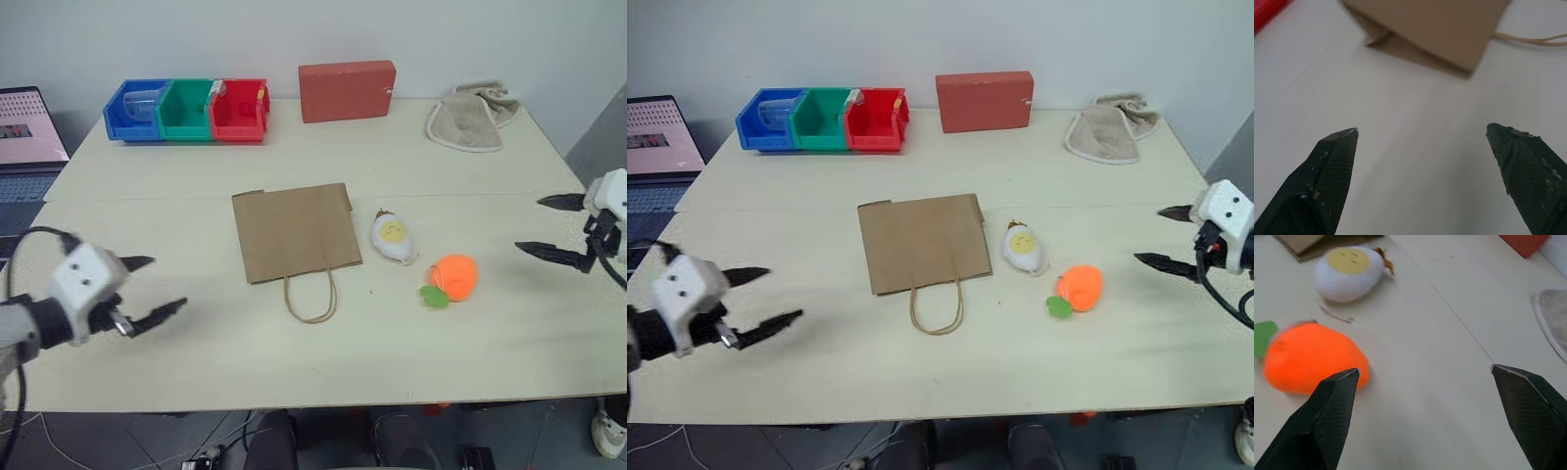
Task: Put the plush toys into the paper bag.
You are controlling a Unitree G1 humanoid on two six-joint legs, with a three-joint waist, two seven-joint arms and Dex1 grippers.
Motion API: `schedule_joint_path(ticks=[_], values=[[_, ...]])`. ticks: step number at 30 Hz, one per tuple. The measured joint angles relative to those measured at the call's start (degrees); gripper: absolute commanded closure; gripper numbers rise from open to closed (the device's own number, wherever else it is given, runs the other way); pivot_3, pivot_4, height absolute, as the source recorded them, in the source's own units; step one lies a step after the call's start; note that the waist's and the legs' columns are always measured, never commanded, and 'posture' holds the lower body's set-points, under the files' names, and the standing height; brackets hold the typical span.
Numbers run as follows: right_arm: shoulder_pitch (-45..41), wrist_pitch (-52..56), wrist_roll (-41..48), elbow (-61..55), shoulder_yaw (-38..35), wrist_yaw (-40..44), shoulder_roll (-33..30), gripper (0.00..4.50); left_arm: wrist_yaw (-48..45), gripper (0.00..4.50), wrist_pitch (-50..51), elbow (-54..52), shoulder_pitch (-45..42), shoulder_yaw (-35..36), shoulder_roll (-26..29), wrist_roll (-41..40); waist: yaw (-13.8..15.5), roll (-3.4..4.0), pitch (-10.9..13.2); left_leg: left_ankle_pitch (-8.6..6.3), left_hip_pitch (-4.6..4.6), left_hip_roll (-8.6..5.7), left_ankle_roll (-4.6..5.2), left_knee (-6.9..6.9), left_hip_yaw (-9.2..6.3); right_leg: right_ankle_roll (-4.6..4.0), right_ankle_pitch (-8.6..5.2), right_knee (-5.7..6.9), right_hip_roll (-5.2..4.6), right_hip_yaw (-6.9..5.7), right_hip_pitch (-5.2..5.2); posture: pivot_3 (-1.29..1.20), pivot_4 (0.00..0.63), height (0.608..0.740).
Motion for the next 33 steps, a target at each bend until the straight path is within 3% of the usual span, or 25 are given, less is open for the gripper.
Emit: schedule_joint_path(ticks=[5, 12, 21, 26, 33], values=[[3.98, 6.54, 4.0, -9.32, -1.58, 0.96, -0.27, 0.0, -1.15, 0.02, -0.16, -0.68, -5.45, -7.27, 0.03, 0.23, 0.16, 0.01, 0.0, 0.0, 0.0, 0.0, 0.0, 0.0, -0.08, 0.03, 0.01, 0.02, 0.03, -0.04, 0.01, 0.0, 0.15, 0.74], [14.94, 22.21, 16.0, -34.57, -4.13, -2.47, 0.23, 0.0, -4.82, 0.02, -10.25, 5.47, -21.49, -27.55, -6.05, 8.38, 1.33, -0.02, -0.03, 0.0, -0.13, -0.03, 0.0, 0.11, -0.18, 0.15, 0.08, 0.0, 0.09, -0.06, 0.01, 0.0, 0.15, 0.74], [18.27, 28.29, 20.83, -42.68, -5.17, -8.33, 2.23, 0.0, -6.62, 0.02, -22.74, 15.55, -27.75, -35.38, -11.55, 15.18, 1.56, -0.07, -0.06, 0.01, -0.23, -0.04, 0.01, 0.19, -0.27, 0.17, 0.1, -0.03, 0.1, -0.1, 0.0, 0.0, 0.15, 0.74], [18.61, 28.95, 21.97, -43.58, -5.73, -9.32, 2.43, 0.0, -6.6, 1.23, -26.39, 19.39, -30.14, -37.23, -13.53, 16.86, 1.58, -0.08, -0.05, 0.01, -0.3, -0.05, 0.01, 0.18, -0.37, 0.22, 0.13, -0.02, 0.1, -0.17, -0.03, 0.0, 0.15, 0.74], [18.63, 29.03, 22.36, -44.29, -5.78, -9.83, 2.55, 0.0, -6.79, 3.56, -27.43, 20.43, -31.28, -37.32, -13.84, 17.17, 1.57, -0.07, -0.06, 0.01, -0.32, -0.05, 0.01, 0.18, -0.47, 0.23, 0.14, -0.01, 0.1, -0.26, -0.01, 0.0, 0.15, 0.74]])
